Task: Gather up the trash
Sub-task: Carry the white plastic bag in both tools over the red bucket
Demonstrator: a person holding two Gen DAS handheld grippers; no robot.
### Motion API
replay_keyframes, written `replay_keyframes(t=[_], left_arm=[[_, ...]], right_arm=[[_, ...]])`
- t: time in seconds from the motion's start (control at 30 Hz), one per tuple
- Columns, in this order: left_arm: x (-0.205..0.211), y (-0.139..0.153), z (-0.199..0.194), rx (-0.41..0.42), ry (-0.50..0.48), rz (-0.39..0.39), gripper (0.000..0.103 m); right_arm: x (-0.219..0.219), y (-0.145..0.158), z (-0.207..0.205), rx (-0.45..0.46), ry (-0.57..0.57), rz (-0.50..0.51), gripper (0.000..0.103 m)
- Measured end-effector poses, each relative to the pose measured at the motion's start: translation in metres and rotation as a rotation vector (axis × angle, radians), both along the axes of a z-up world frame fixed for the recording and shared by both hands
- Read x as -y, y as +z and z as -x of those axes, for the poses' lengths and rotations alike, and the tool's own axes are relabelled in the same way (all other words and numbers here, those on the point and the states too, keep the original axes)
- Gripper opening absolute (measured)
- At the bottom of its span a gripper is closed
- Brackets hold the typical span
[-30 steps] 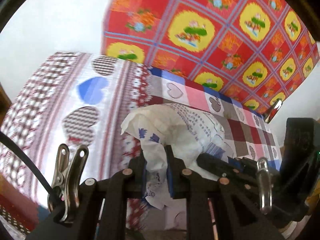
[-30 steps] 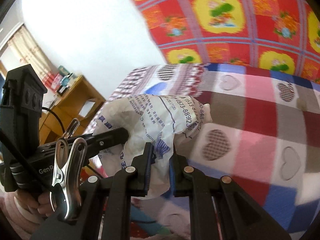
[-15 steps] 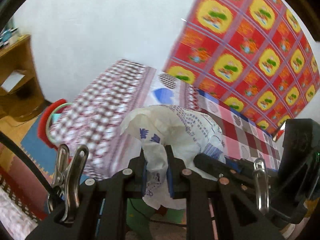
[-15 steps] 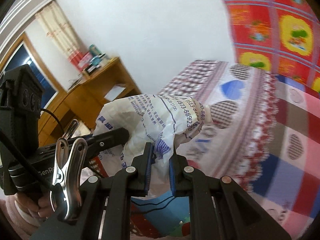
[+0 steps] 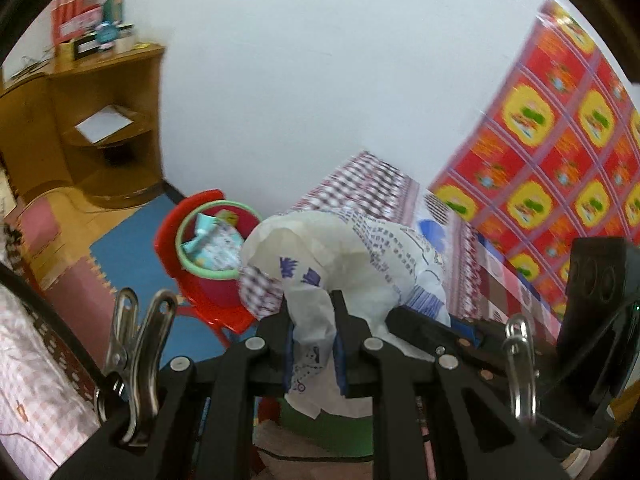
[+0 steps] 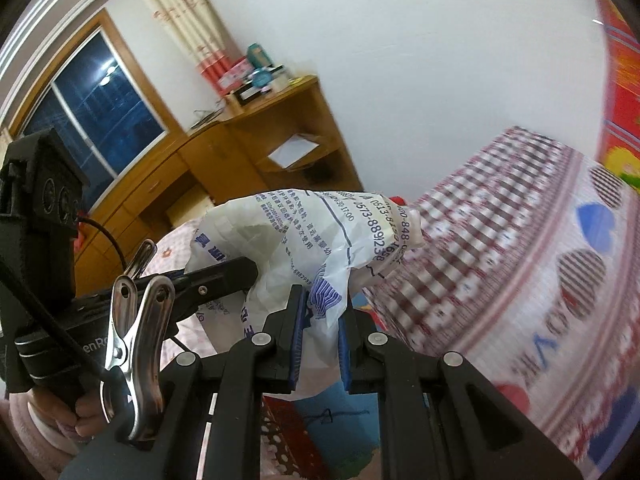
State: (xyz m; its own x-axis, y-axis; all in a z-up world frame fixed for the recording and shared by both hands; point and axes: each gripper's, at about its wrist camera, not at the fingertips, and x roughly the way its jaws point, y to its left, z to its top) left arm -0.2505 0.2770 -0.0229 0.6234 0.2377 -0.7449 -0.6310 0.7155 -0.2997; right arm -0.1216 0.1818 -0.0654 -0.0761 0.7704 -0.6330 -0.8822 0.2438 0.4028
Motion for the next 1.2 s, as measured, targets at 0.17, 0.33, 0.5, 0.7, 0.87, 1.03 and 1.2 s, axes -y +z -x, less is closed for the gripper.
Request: replay_keyframes(t=[0.17,0.33,0.5,0.7,0.87,1.03,1.2], left_arm=[[-0.039,0.001,0.003,-0.005,0.05,-0.016,0.016],[-0.08,-0.003,-0.009,-0.025,0.069,-0.022,0.016],[-0.122,-0.016,-0.026,-0.056,0.082,-0.006,0.016],[-0.165,-0.035,-0.048,-0.094,0.064,0.016,0.016],[-0.202,-0.051,-0.068,-0.129,-0.005,0.015,0.016],[-0.242,-0.073,-0.082,-0.154,-0.119,-0.023,0.016],[-0.288,-0.105,-0.099,-0.208,-0.292,0.002,0.016]], right_arm=[[-0.049,-0.003,-0.014,0.01,0.054,-0.004,0.016],[-0.092,-0.011,-0.029,0.014,0.08,0.009,0.016],[-0.13,-0.026,-0.042,0.002,0.084,0.057,0.016],[-0.167,-0.034,-0.054,0.005,0.037,0.106,0.016],[-0.205,-0.049,-0.057,0.0,-0.07,0.154,0.016],[-0.245,-0.071,-0.051,-0.003,-0.202,0.231,0.016],[-0.277,-0.104,-0.047,-0.078,-0.403,0.289,0.016]])
